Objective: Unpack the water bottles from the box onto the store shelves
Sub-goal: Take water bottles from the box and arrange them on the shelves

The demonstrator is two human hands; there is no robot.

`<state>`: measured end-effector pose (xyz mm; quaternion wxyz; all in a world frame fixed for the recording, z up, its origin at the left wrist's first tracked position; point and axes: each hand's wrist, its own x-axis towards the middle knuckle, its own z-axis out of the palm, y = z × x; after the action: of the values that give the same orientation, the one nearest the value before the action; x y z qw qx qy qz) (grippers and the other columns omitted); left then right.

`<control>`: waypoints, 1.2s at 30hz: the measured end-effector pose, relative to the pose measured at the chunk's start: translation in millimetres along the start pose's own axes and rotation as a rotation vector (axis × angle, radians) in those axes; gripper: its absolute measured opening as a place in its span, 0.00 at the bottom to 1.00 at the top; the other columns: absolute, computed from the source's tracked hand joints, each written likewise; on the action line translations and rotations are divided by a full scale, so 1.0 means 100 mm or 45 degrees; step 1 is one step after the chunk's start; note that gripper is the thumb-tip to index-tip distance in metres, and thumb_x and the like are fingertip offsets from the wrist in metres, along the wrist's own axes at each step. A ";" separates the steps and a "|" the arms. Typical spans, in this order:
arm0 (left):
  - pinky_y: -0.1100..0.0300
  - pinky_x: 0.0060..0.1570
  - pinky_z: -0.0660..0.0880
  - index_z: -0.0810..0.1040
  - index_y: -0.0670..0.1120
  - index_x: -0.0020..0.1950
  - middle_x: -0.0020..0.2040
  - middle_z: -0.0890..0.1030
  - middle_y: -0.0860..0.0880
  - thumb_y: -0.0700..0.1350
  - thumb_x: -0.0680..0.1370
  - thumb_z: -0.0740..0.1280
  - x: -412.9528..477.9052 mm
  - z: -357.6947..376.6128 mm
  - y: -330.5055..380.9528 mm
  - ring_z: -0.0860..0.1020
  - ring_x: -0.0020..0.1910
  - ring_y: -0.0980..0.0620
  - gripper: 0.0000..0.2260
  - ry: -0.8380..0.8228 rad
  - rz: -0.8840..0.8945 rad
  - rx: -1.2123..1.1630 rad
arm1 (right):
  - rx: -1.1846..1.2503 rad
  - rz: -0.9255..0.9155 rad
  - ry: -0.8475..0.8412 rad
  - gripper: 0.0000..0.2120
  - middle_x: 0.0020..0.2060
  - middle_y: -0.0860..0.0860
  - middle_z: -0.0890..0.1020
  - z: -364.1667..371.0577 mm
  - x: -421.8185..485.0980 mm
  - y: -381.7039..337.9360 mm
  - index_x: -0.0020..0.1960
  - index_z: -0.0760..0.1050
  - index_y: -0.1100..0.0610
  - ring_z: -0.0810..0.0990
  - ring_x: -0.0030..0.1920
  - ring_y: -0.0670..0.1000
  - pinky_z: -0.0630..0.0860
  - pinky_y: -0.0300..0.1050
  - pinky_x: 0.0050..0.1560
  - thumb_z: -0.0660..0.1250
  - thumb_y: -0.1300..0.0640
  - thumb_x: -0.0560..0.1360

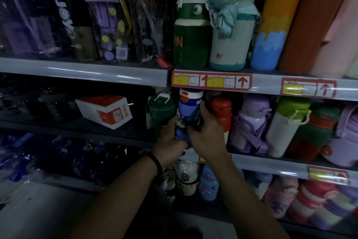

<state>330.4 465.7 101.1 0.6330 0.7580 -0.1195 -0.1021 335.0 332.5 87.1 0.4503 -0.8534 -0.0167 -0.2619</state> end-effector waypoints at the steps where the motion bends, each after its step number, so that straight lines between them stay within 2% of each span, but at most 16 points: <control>1: 0.51 0.45 0.77 0.70 0.72 0.60 0.60 0.82 0.46 0.29 0.75 0.65 -0.01 0.00 0.00 0.79 0.50 0.49 0.35 -0.007 -0.010 -0.008 | 0.014 0.003 -0.017 0.41 0.62 0.53 0.82 -0.02 0.01 0.01 0.84 0.59 0.51 0.81 0.60 0.54 0.78 0.45 0.56 0.67 0.53 0.72; 3: 0.55 0.46 0.78 0.67 0.67 0.65 0.62 0.81 0.47 0.28 0.78 0.64 -0.02 -0.01 0.00 0.80 0.51 0.52 0.33 -0.021 -0.024 -0.030 | 0.020 0.007 -0.035 0.41 0.66 0.52 0.82 -0.06 0.02 0.03 0.84 0.58 0.50 0.81 0.62 0.53 0.79 0.44 0.58 0.69 0.59 0.74; 6: 0.46 0.53 0.81 0.62 0.58 0.74 0.63 0.80 0.46 0.31 0.79 0.66 -0.01 0.00 -0.02 0.81 0.54 0.47 0.32 -0.001 -0.104 -0.103 | 0.027 -0.007 -0.054 0.41 0.70 0.50 0.79 -0.07 0.03 0.05 0.84 0.58 0.51 0.79 0.66 0.51 0.77 0.42 0.63 0.70 0.64 0.75; 8: 0.43 0.54 0.81 0.66 0.56 0.72 0.62 0.81 0.46 0.33 0.78 0.69 0.01 0.00 -0.04 0.82 0.55 0.46 0.29 0.009 -0.150 -0.146 | 0.020 -0.031 -0.065 0.41 0.70 0.48 0.80 -0.07 0.03 0.04 0.83 0.61 0.51 0.79 0.66 0.49 0.76 0.38 0.64 0.70 0.64 0.74; 11: 0.48 0.48 0.81 0.71 0.56 0.66 0.59 0.82 0.40 0.32 0.77 0.67 0.01 -0.01 -0.02 0.81 0.50 0.48 0.24 -0.005 -0.106 -0.125 | 0.025 -0.060 -0.036 0.36 0.67 0.46 0.80 -0.07 0.01 0.03 0.80 0.67 0.52 0.79 0.65 0.49 0.72 0.27 0.61 0.70 0.67 0.73; 12: 0.48 0.50 0.80 0.71 0.56 0.65 0.59 0.81 0.40 0.30 0.77 0.65 0.02 -0.01 -0.02 0.81 0.51 0.47 0.25 -0.013 -0.098 -0.099 | 0.023 -0.070 -0.025 0.36 0.67 0.46 0.79 -0.06 0.01 0.04 0.79 0.67 0.53 0.78 0.66 0.50 0.73 0.30 0.63 0.71 0.67 0.73; 14: 0.46 0.52 0.80 0.71 0.56 0.70 0.58 0.81 0.41 0.28 0.76 0.63 0.05 -0.01 -0.05 0.80 0.53 0.44 0.29 -0.036 -0.117 -0.049 | -0.008 -0.055 -0.028 0.38 0.70 0.50 0.77 -0.03 0.04 0.05 0.81 0.63 0.52 0.76 0.67 0.53 0.76 0.45 0.67 0.72 0.64 0.73; 15: 0.46 0.51 0.79 0.70 0.55 0.73 0.58 0.81 0.42 0.28 0.76 0.62 0.06 -0.01 -0.07 0.80 0.53 0.42 0.31 -0.039 -0.140 -0.039 | -0.026 -0.033 -0.031 0.39 0.71 0.53 0.76 -0.02 0.06 0.06 0.81 0.61 0.53 0.76 0.67 0.55 0.76 0.50 0.67 0.73 0.62 0.74; 17: 0.46 0.52 0.79 0.70 0.58 0.74 0.59 0.83 0.45 0.32 0.75 0.63 0.06 -0.01 -0.09 0.81 0.56 0.39 0.32 -0.023 -0.179 -0.043 | -0.044 0.005 -0.013 0.41 0.69 0.55 0.76 -0.02 0.09 0.06 0.82 0.59 0.54 0.77 0.66 0.57 0.77 0.50 0.63 0.75 0.58 0.74; 19: 0.44 0.56 0.80 0.72 0.59 0.72 0.59 0.83 0.47 0.37 0.73 0.64 0.06 0.00 -0.08 0.81 0.58 0.41 0.29 -0.023 -0.207 -0.076 | -0.065 0.011 0.017 0.42 0.68 0.56 0.78 -0.02 0.12 0.03 0.82 0.57 0.54 0.80 0.64 0.59 0.79 0.51 0.59 0.75 0.57 0.75; 22: 0.42 0.57 0.80 0.73 0.58 0.70 0.60 0.82 0.47 0.40 0.69 0.65 0.07 0.02 -0.07 0.80 0.54 0.44 0.29 -0.026 -0.264 -0.147 | -0.176 -0.023 0.112 0.46 0.68 0.59 0.78 -0.01 0.15 -0.07 0.82 0.54 0.55 0.81 0.61 0.63 0.82 0.59 0.54 0.77 0.51 0.74; 27: 0.36 0.60 0.80 0.76 0.64 0.61 0.60 0.83 0.47 0.38 0.68 0.65 0.06 0.06 -0.10 0.81 0.59 0.43 0.27 -0.008 -0.269 -0.162 | -0.205 0.064 0.147 0.44 0.66 0.59 0.79 0.08 0.23 -0.13 0.79 0.58 0.58 0.81 0.60 0.63 0.81 0.54 0.52 0.78 0.46 0.73; 30: 0.35 0.59 0.81 0.74 0.65 0.67 0.59 0.84 0.49 0.39 0.69 0.64 0.06 0.08 -0.08 0.82 0.59 0.43 0.30 0.020 -0.236 -0.133 | -0.287 0.098 0.121 0.50 0.66 0.61 0.80 0.19 0.25 -0.09 0.82 0.53 0.57 0.82 0.60 0.64 0.82 0.56 0.52 0.79 0.44 0.72; 32: 0.32 0.61 0.78 0.72 0.64 0.70 0.59 0.84 0.48 0.37 0.70 0.63 0.07 0.09 -0.07 0.81 0.61 0.41 0.32 0.040 -0.198 -0.126 | -0.302 0.112 0.131 0.50 0.67 0.61 0.79 0.24 0.24 -0.07 0.82 0.53 0.57 0.82 0.60 0.65 0.82 0.57 0.53 0.79 0.45 0.72; 34: 0.35 0.61 0.78 0.72 0.63 0.68 0.59 0.83 0.44 0.33 0.73 0.62 0.06 0.08 -0.06 0.80 0.60 0.38 0.31 0.057 -0.209 -0.120 | -0.272 0.114 0.161 0.47 0.67 0.60 0.78 0.26 0.23 -0.04 0.80 0.57 0.57 0.81 0.61 0.65 0.81 0.58 0.54 0.80 0.47 0.72; 36: 0.43 0.53 0.79 0.72 0.63 0.65 0.60 0.82 0.39 0.30 0.75 0.60 0.05 0.06 -0.07 0.81 0.57 0.38 0.30 0.050 -0.253 -0.126 | -0.240 0.105 0.181 0.44 0.67 0.59 0.79 0.25 0.22 -0.01 0.78 0.60 0.56 0.81 0.61 0.64 0.81 0.58 0.53 0.81 0.48 0.71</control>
<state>333.8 459.3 93.4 0.6585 0.7359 -0.0261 -0.1554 364.2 348.4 86.6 0.3785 -0.8713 0.0751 -0.3032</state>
